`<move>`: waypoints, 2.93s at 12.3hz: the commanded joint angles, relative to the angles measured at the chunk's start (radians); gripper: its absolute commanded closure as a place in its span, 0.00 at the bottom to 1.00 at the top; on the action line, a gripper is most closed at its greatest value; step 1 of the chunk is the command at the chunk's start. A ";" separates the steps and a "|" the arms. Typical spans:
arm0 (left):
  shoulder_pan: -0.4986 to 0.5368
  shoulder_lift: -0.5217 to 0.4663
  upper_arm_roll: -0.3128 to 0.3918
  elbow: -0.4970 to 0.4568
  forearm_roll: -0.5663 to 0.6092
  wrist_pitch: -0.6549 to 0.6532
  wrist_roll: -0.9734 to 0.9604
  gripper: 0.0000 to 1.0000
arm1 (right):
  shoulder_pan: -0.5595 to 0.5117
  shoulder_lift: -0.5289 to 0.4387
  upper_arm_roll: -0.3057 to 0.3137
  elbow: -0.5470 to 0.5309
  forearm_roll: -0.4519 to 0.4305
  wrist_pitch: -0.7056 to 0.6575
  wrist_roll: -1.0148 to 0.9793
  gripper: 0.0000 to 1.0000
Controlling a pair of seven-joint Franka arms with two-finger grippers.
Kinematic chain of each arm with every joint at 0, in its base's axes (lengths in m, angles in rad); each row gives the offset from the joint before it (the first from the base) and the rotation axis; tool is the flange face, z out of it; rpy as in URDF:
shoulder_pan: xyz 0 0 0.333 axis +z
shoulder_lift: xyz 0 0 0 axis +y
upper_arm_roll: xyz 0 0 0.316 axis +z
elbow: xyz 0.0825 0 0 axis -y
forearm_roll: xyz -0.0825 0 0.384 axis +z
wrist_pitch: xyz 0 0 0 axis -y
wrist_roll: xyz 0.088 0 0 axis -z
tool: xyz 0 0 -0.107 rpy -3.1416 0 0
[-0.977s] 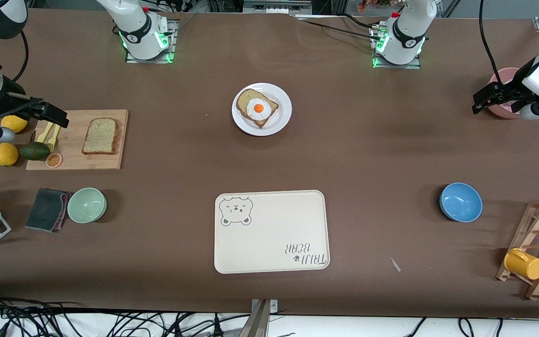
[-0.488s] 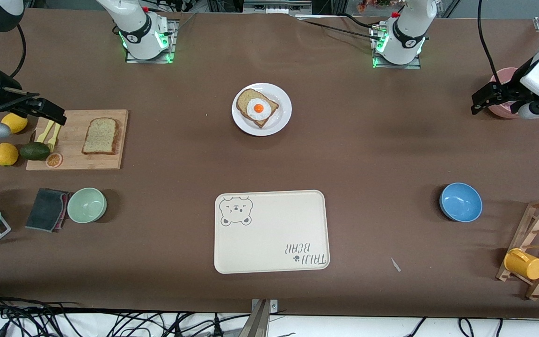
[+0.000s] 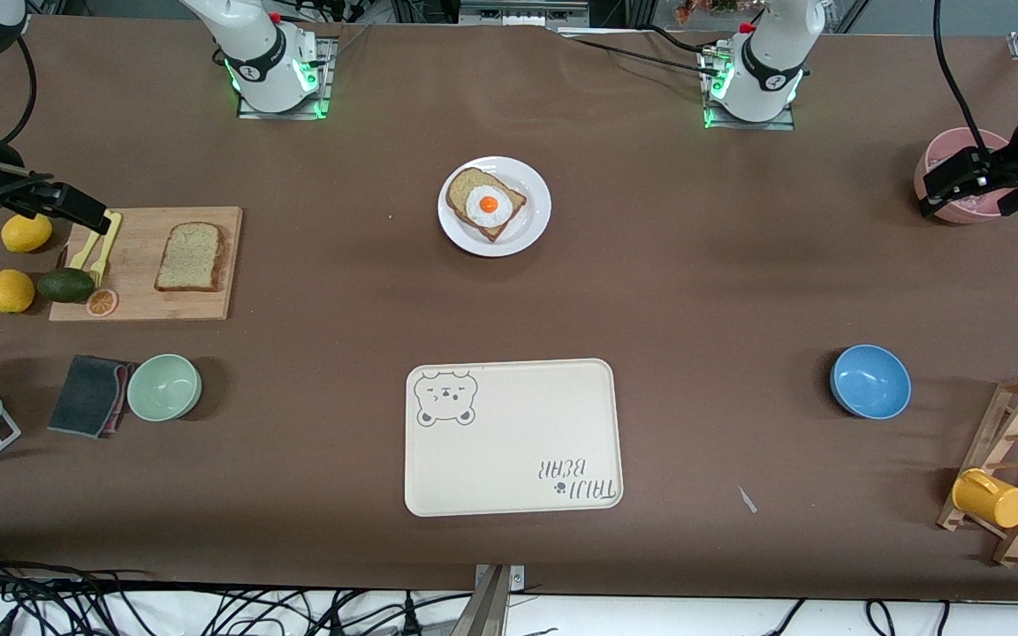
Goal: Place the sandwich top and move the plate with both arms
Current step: 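Move the right gripper toward the bread slice on the wooden board, then lower the right gripper and grasp the bread slice edge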
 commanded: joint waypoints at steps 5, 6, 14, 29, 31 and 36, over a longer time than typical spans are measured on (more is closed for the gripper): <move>0.028 0.037 0.002 0.055 0.009 -0.038 0.008 0.00 | 0.043 0.004 -0.013 0.025 0.001 -0.014 0.002 0.00; 0.033 0.039 0.002 0.050 0.008 -0.038 0.010 0.00 | 0.042 0.004 -0.013 0.038 0.003 -0.014 -0.004 0.00; -0.012 0.060 0.007 0.050 0.011 -0.038 -0.004 0.00 | 0.014 0.095 0.015 0.007 -0.012 0.028 0.008 0.00; -0.366 0.057 0.315 0.045 0.017 -0.091 -0.009 0.00 | -0.027 0.119 0.050 -0.556 -0.140 0.573 0.111 0.00; -0.366 0.057 0.315 0.045 0.020 -0.089 -0.009 0.00 | -0.058 0.148 0.050 -0.617 -0.170 0.663 0.113 0.00; -0.368 0.057 0.314 0.050 0.020 -0.080 -0.021 0.00 | -0.076 0.242 0.055 -0.646 -0.213 0.742 0.215 0.14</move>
